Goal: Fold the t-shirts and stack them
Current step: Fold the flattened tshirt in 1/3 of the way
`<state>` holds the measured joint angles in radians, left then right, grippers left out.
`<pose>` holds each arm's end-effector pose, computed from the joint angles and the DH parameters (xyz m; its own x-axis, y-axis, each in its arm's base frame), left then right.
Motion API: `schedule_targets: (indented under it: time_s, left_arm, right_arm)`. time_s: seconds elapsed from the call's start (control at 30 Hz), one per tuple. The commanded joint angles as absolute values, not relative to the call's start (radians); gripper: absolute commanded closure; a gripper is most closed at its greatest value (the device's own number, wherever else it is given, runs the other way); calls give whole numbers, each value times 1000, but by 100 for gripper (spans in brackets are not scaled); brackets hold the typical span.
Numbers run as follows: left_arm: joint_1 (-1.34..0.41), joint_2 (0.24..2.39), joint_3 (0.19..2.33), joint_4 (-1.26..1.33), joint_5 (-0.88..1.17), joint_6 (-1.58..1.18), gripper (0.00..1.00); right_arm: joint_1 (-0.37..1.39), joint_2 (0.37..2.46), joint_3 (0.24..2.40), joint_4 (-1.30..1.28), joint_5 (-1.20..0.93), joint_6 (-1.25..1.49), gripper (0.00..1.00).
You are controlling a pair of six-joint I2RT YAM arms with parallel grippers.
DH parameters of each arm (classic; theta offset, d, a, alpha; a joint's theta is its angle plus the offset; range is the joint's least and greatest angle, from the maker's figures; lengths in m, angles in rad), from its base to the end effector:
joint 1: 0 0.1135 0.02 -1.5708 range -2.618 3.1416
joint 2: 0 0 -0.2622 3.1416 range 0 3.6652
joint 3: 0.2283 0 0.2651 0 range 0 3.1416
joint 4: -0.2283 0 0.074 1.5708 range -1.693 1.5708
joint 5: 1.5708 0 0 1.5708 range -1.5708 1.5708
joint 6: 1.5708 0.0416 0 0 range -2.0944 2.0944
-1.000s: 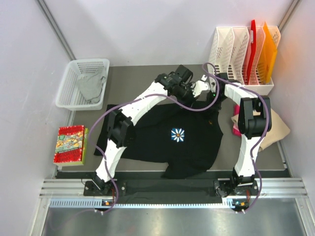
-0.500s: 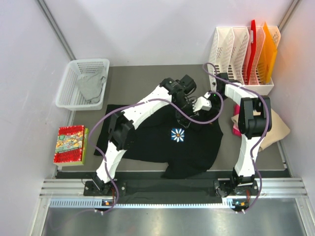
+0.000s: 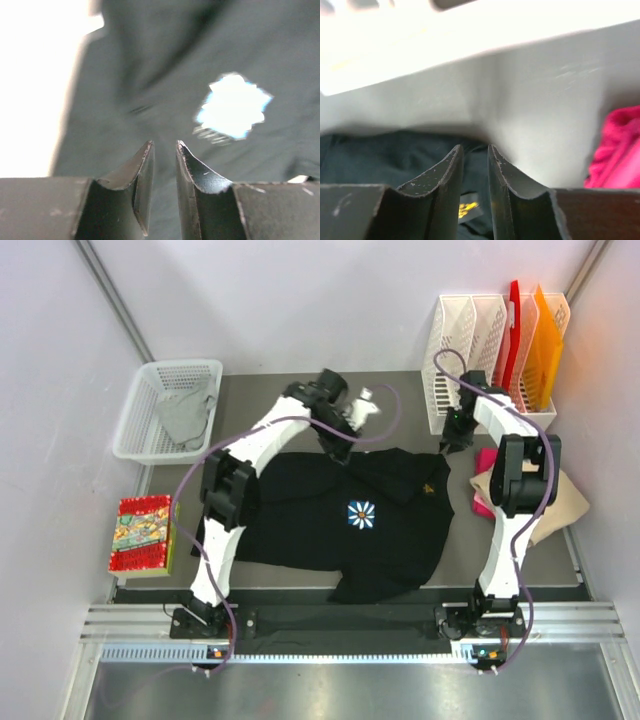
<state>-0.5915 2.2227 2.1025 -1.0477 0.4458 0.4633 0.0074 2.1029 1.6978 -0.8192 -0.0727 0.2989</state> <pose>0.3937 -0.2861 0.2479 -0.3956 0.7515 -0.5280 0.9169 0.3564 -0.1796 0.4532 0.0064 0.1842 -0.9083 0.2870 -0.3044 0.2463 0.9550 0.1653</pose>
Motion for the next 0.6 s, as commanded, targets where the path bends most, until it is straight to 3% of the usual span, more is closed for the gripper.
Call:
schedule_targets:
  time_s: [0.0, 0.13, 0.4, 0.57]
  left_arm:
    - [-531, 2142, 2111, -1002, 445, 428, 71]
    - [-537, 2120, 2043, -881, 466, 356, 69]
    - [-649, 2190, 2149, -829, 453, 310, 68]
    - [-655, 2238, 2149, -766, 377, 281, 67]
  right_arm:
    - [-21, 2122, 1756, -842, -69, 291, 73]
    - [36, 2062, 1729, -847, -68, 293, 73]
    - [63, 1875, 1595, -818, -66, 308, 70]
    - [64, 1897, 1554, -795, -169, 327, 70]
